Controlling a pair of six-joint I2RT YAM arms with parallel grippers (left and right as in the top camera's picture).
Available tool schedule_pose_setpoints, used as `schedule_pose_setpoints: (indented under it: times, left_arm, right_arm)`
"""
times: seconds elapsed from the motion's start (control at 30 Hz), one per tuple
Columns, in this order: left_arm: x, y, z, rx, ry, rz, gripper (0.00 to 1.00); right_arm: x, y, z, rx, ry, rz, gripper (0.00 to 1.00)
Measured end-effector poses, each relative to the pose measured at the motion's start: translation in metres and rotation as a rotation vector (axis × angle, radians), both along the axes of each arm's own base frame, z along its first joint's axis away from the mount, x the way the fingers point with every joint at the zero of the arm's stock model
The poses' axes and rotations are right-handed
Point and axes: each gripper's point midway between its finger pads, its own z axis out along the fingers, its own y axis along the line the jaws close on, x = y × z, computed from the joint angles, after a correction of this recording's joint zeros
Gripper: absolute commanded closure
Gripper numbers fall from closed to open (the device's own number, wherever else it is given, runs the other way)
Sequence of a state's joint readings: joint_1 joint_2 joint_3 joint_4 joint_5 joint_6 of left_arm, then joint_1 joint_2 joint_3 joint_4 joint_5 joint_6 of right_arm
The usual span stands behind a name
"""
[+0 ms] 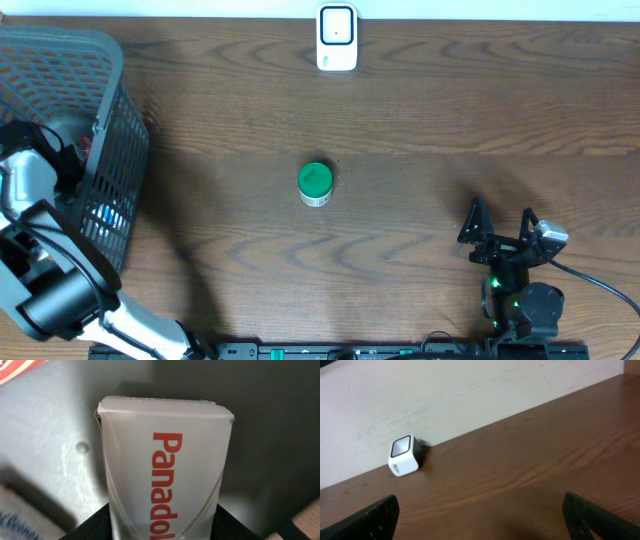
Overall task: Scan the item barcode
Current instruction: 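Lift the Panadol box out and carry it toward the scanner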
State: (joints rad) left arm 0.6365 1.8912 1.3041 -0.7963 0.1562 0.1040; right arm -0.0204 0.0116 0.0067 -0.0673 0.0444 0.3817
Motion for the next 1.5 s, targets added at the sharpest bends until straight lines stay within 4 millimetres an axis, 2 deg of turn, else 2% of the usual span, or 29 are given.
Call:
schedule_pose_setpoints:
  times: [0.07,0.1,0.27,0.33,0.43,0.47,0.5,0.53,0.67,0.73,0.8,0.93,1.0,1.2,1.5]
  left_arm:
    - [0.001,0.0,0.013,0.016,-0.027,0.002,0.49]
    - [0.003,0.001,0.026,0.04,-0.058,0.002,0.49]
    - [0.003,0.009,0.11,0.214,-0.236,0.01,0.49]
    - [-0.002,0.01,0.143,0.291,-0.3,0.019,0.49]
    - [-0.014,0.009,0.205,0.427,-0.437,0.049,0.49]
    - [-0.017,0.008,0.216,0.449,-0.464,0.063,0.49]
    - [-0.025,0.005,0.242,0.493,-0.537,0.102,0.49]
    - [-0.031,0.001,0.258,0.511,-0.584,0.127,0.49]
    - [-0.049,-0.024,0.305,0.506,-0.767,0.194,0.48]
    - [-0.052,-0.038,0.318,0.469,-0.838,0.195,0.48]
    - [-0.052,-0.056,0.329,0.405,-0.909,0.177,0.48]
    - [-0.043,-0.11,0.341,0.188,-1.022,0.073,0.48]
    - [-0.039,-0.138,0.335,0.073,-1.008,0.014,0.49]
    - [-0.032,-0.196,0.317,-0.124,-0.934,-0.128,0.49]
    - [-0.024,-0.27,0.291,-0.224,-0.799,-0.288,0.48]
  right_arm:
    - [0.0,0.0,0.0,0.0,0.0,0.0,0.01]
    - [0.0,0.0,0.0,0.0,0.0,0.0,0.01]
    - [0.0,0.0,0.0,0.0,0.0,0.0,0.01]
    - [0.0,0.0,0.0,0.0,0.0,0.0,0.01]
    - [0.0,0.0,0.0,0.0,0.0,0.0,0.01]
    - [0.0,0.0,0.0,0.0,0.001,0.0,0.01]
    - [0.0,0.0,0.0,0.0,0.0,0.0,0.01]
    - [0.0,0.0,0.0,0.0,0.0,0.0,0.01]
    - [0.0,0.0,0.0,0.0,0.0,0.0,0.01]
    - [0.0,0.0,0.0,0.0,0.0,0.0,0.01]
    - [0.0,0.0,0.0,0.0,0.0,0.0,0.01]
    - [0.0,0.0,0.0,0.0,0.0,0.0,0.01]
    - [0.0,0.0,0.0,0.0,0.0,0.0,0.01]
    - [0.0,0.0,0.0,0.0,0.0,0.0,0.01]
    - [0.0,0.0,0.0,0.0,0.0,0.001,0.01]
